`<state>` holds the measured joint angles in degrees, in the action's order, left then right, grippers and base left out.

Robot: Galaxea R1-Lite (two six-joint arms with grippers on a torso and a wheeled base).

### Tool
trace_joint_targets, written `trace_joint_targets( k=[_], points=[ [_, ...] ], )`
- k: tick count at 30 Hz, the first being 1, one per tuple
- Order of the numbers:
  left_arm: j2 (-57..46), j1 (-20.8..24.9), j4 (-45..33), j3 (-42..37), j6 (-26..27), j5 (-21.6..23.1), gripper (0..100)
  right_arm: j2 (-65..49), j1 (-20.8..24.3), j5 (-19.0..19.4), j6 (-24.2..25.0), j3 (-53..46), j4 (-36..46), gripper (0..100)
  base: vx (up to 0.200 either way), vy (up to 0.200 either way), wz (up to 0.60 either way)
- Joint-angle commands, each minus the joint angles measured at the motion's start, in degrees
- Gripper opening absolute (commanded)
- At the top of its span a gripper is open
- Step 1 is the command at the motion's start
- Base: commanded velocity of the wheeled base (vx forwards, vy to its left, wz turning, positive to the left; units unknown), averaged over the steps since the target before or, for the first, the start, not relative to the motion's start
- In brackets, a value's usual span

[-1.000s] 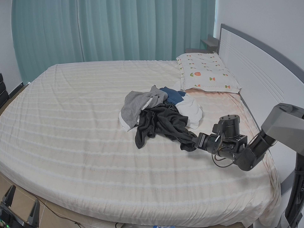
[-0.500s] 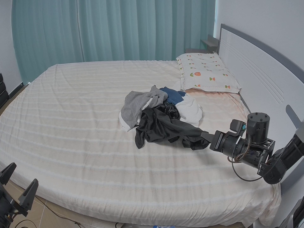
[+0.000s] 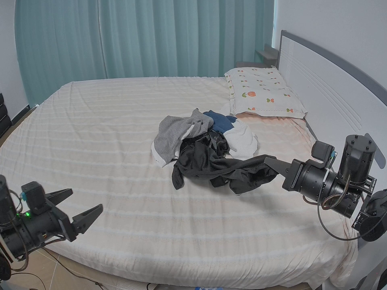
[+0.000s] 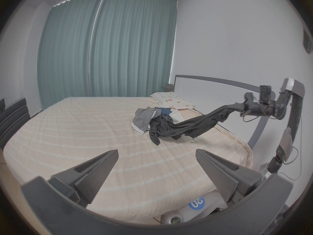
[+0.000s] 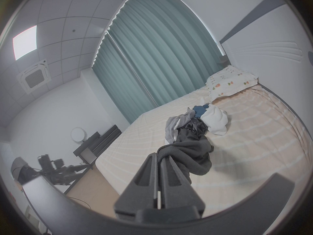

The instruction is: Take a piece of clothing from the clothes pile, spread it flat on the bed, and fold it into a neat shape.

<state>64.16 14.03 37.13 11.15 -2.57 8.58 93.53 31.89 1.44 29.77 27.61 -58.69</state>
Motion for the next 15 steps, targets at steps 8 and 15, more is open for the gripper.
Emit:
trace_joint_targets(
  k=[8, 15],
  points=[
    [58.62, 19.19, 34.32, 11.87, -8.15, -14.91, 100, -11.26, 8.19, -1.88, -3.23, -1.33, 4.11, 0, 0.0, 0.0, 0.0],
    [63.28, 20.25, 34.23, 19.34, -8.24, -16.32, 100, -13.28, 10.74, -2.58, -3.75, -2.91, 4.02, 0, 0.0, 0.0, 0.0]
  ],
)
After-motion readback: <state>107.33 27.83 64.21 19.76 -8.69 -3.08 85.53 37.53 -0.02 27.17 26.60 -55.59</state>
